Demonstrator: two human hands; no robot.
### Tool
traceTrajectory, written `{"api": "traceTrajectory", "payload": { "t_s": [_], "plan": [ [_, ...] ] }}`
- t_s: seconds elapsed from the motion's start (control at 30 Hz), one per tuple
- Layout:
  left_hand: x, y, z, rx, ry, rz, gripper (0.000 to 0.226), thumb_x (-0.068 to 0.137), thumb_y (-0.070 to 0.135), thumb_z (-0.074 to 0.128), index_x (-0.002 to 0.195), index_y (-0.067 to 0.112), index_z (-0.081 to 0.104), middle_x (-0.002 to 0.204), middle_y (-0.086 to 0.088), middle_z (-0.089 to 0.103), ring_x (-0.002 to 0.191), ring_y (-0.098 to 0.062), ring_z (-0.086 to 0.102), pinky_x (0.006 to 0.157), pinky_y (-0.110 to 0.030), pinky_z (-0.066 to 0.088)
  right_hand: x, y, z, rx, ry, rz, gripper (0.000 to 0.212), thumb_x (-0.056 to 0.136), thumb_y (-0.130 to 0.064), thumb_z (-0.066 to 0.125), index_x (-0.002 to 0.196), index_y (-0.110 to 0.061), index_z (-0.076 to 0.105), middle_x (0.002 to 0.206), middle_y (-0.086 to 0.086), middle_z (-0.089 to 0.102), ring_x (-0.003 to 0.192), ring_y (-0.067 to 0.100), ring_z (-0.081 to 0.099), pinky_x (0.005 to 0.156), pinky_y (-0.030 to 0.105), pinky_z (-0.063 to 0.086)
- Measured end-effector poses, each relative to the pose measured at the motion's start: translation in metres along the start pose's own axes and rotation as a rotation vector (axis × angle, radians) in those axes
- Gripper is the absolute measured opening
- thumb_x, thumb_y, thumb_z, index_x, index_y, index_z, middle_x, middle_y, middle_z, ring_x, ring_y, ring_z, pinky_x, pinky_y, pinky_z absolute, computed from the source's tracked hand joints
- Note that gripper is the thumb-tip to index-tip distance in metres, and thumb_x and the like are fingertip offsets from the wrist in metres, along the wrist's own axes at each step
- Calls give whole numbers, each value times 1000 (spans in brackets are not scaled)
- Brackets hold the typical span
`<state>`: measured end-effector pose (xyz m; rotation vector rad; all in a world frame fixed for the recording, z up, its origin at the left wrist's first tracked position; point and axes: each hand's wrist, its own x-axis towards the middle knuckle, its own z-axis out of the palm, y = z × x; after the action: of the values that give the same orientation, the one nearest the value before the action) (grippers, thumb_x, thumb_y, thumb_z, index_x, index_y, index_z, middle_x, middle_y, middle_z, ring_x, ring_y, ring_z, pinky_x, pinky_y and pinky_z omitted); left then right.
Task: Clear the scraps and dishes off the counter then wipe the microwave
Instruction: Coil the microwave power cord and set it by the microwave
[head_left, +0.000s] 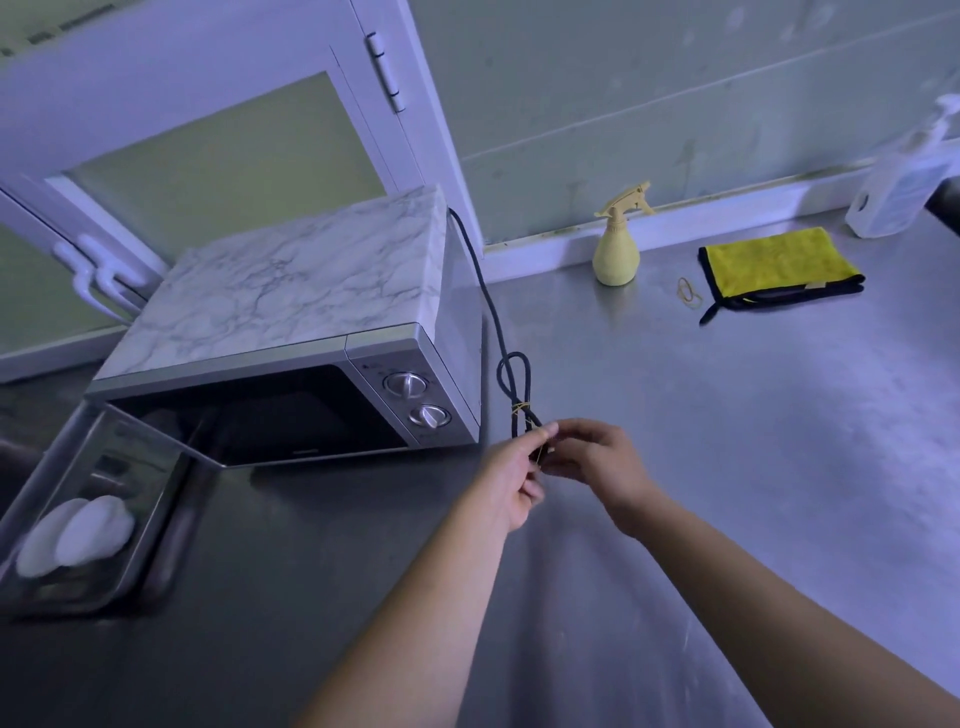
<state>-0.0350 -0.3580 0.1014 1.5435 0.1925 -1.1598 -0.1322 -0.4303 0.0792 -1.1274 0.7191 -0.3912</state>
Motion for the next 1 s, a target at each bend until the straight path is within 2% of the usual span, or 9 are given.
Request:
{"api": "traceTrajectory", "payload": {
  "t_s": [0.1,0.2,0.4,0.5,0.6,0.7,0.8,0.9,1.0],
  "plan": [
    [-1,-6,-2,74,37,45,14,82,20,79,77,21,66,58,11,45,40,-2,27,36,-16,15,2,-4,0,207,14,126,19,93,-7,60,103,7,68,93,24,71,81,35,71,77,37,61],
    [-3,-15,-2,238,110,219,9,84,14,70,83,23,67,52,15,56,35,-1,38,36,-15,25,6,-12,12,-2,-30,160,29,87,-20,76,98,6,71,96,24,74,84,29,73,80,35,62],
    [-4,-25,-9,262,175,390,20,76,15,78,94,22,71,81,10,74,60,6,63,51,-7,43,21,-26,28,-49,71,300,18,83,4,73,99,9,68,81,17,69,66,24,68,56,29,58],
    [-3,-31,-14,152,210,424,21,74,12,80,90,20,69,75,12,72,61,7,64,53,-6,43,18,-20,34,78,39,344,3,85,3,70,86,3,68,72,14,70,59,21,69,52,28,57],
    [-2,-36,-18,80,232,450,19,76,10,77,89,21,69,72,14,71,62,6,64,54,-7,44,17,-13,38,94,43,317,8,88,1,67,82,-2,64,76,15,67,64,25,67,54,29,57],
    [-3,-33,-18,64,226,435,19,76,8,76,88,19,67,72,11,70,58,1,62,53,-13,45,19,-15,41,-80,83,212,10,88,2,65,78,-1,64,69,15,64,56,22,64,51,30,58],
    [-4,-25,-19,91,178,352,17,77,11,73,91,18,66,78,4,70,64,-6,64,50,-20,45,24,-18,39,-211,95,137,11,88,4,61,77,4,65,69,16,64,56,25,62,64,43,61],
    [-5,-13,-22,-10,31,283,8,87,16,70,94,12,69,88,-6,72,83,-17,69,60,-28,54,27,-19,32,-291,86,118,13,88,-1,62,82,7,70,69,14,66,62,22,62,67,35,57],
    [-8,0,-24,-128,-49,207,18,94,27,65,88,11,69,78,-6,68,84,-22,71,70,-35,58,27,-21,27,-236,-10,137,17,90,-15,68,80,-2,69,69,5,67,65,17,60,67,29,46]
  ]
}}
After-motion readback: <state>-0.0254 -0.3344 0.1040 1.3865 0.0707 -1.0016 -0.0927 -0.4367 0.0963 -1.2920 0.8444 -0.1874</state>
